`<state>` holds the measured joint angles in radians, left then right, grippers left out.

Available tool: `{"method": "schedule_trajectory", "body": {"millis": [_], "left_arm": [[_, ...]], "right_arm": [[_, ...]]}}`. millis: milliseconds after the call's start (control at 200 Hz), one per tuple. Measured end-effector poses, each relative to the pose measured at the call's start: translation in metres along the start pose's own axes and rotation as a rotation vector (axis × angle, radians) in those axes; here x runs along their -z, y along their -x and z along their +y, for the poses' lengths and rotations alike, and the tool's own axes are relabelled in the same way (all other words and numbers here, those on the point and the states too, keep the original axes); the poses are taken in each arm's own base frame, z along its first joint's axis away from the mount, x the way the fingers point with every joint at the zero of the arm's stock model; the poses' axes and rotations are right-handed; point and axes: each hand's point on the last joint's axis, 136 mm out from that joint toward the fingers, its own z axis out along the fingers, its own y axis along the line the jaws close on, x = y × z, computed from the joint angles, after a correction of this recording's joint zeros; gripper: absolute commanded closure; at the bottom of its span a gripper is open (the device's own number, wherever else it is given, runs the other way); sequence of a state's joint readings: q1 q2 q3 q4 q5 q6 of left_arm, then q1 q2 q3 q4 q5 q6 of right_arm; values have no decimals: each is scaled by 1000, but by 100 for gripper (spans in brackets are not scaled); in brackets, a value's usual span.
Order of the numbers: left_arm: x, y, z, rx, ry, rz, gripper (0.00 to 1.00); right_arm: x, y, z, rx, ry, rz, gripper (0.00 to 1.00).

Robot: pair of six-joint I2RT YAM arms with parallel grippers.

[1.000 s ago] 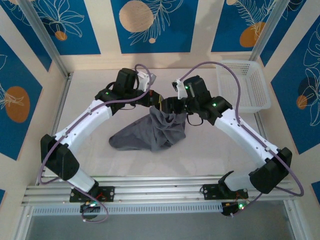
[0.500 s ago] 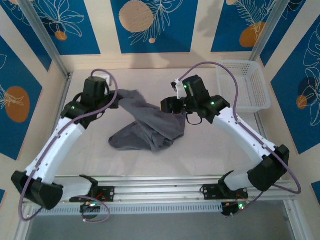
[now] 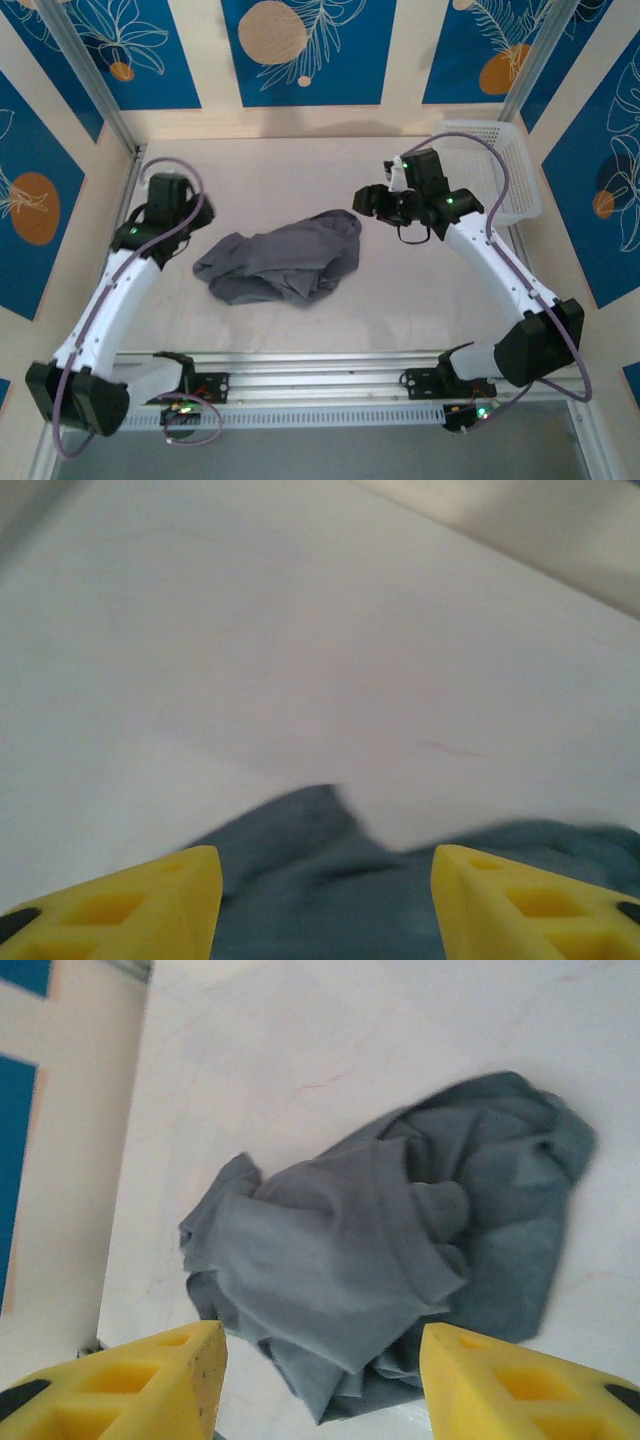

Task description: Fold the inside-out t-shirt

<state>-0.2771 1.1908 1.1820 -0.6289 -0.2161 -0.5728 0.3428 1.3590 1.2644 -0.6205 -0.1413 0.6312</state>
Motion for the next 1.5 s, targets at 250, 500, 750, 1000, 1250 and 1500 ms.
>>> {"method": "schedule_trajectory", "body": {"millis": [250,500,750,1000,1250,1500], "left_arm": [[-62,-70,-214,-442,-357,250,7],[-129,-186,-209,-737,-212,549,68],[-101,-176,-171,-649,-262,628,100],[-37,-91,-165,-500,-396,438,100],[-19,-88,-147,-467,-385,406,100],[52,7,-69,-311,-268,55,100]], "right_arm": [[-27,-19,-71,-236,-118,84,40],[-66,-25,-105,-285,-203,165,24],[-115,-9,-103,-255,-217,224,24],[-173,2,-99,-184,-267,251,26],[-202,-5,-125,-144,-390,274,100],[-111,35,-133,-189,-363,62,100]]}}
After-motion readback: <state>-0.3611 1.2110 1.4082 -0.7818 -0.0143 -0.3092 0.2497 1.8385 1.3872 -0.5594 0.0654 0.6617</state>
